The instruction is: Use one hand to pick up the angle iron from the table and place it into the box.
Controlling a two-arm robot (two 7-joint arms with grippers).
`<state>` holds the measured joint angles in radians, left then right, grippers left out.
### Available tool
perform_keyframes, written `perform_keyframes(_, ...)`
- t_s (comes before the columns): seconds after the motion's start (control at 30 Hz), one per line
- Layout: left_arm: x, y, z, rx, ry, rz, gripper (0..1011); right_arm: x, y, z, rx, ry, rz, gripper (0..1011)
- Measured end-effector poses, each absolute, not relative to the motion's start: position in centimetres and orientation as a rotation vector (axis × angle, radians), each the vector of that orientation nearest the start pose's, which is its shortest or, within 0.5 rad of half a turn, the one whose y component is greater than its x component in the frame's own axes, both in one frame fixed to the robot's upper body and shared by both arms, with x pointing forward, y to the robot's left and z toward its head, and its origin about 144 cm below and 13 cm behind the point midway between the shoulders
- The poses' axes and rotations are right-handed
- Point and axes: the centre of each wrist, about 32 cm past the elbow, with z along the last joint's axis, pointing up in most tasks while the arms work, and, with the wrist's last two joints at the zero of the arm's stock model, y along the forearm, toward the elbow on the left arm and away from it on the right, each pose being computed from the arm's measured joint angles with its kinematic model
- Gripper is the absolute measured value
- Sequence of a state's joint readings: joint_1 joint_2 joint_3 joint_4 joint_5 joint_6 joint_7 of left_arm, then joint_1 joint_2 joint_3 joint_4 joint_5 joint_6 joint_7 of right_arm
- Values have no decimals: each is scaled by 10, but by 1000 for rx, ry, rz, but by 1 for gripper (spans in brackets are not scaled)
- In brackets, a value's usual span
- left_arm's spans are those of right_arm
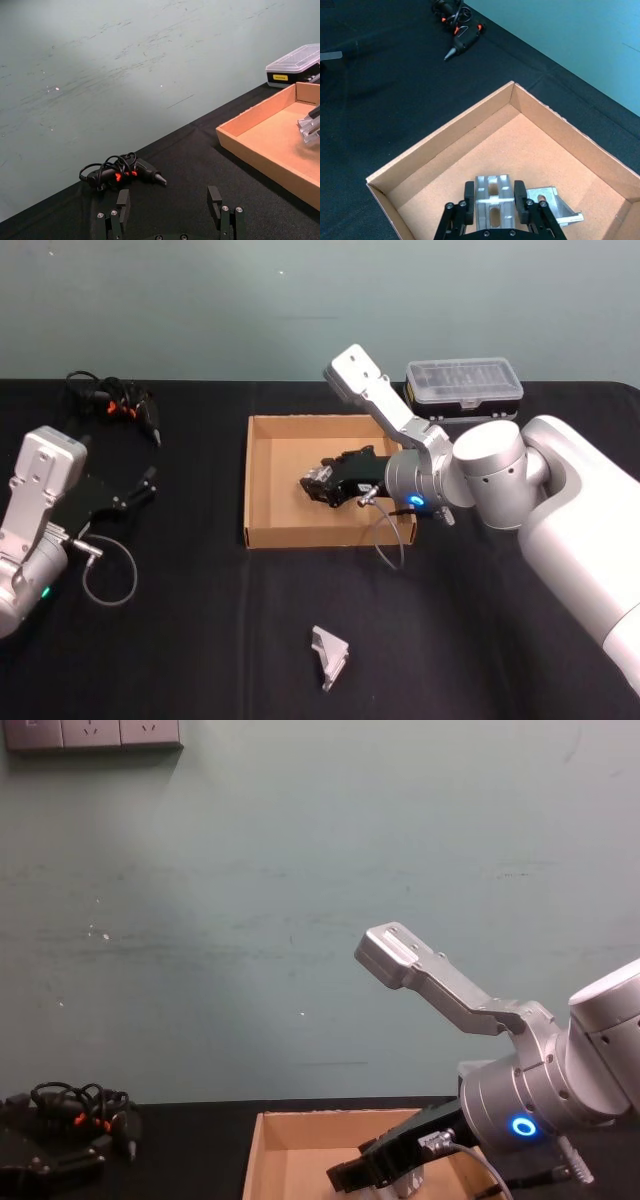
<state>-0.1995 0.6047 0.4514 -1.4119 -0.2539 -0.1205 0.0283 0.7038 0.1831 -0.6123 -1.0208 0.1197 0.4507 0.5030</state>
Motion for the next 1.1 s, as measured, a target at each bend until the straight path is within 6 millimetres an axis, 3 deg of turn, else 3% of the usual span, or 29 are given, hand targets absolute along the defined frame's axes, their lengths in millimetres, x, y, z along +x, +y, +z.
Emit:
perform_keyframes(0.3,489,310,1140,304,-285,1248,1011,617,-157,1214,-602,83,-740,765)
perform_keyframes(0.63,489,310,1140,305,-285,1248,1011,617,-157,1214,-603,83,-740,1003)
perform_keyframes(0.93,489,310,1140,305,-285,1248,1011,607,-160,1221,-564,43,-732,1000)
perform_keyframes(1.1,489,310,1140,304,-285,1248,1011,590,-168,1229,-528,12,-704,1000)
